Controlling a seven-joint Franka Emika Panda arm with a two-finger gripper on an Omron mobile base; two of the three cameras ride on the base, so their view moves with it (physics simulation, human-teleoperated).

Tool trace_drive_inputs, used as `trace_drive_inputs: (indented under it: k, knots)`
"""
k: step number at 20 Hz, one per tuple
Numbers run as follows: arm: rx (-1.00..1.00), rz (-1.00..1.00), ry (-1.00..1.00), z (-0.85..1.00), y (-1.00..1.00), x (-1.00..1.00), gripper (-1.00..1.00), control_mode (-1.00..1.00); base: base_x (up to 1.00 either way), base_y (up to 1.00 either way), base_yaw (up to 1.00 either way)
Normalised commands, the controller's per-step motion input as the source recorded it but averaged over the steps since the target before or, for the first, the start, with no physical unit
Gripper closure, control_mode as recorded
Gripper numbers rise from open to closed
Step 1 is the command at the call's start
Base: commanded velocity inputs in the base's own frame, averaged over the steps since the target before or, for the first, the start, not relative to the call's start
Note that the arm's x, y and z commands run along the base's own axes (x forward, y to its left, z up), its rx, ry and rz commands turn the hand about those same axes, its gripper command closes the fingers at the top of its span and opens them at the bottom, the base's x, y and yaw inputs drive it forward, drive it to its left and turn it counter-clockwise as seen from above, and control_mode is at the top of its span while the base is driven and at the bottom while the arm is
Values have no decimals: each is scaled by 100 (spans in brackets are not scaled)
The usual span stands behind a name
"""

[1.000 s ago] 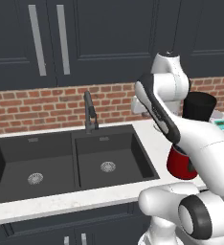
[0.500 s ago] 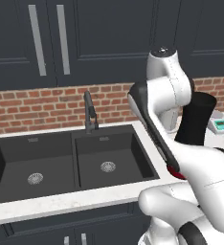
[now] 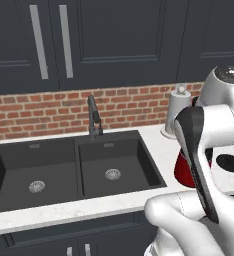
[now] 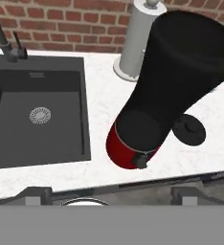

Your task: Close the lid blender by securely placing the lid on top.

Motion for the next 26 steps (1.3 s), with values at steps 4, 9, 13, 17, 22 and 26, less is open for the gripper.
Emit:
trace_drive_inputs:
  k: [4,9,13,17,22,26]
  knots:
    - [7,-17,0,0,-78,-50,-100,-100,0,0,0]
    - [10,-24,4,-4,-92,-18,-100,-100,0,0,0]
    - [20,-25,13,-24,-100,0,-100,-100,0,0,0]
    - [27,-12,12,-40,-100,9,-100,-100,0,0,0]
    - [33,-5,7,-63,-100,7,-100,-100,0,0,0]
    - [25,0,2,-81,-93,28,-100,-100,0,0,0]
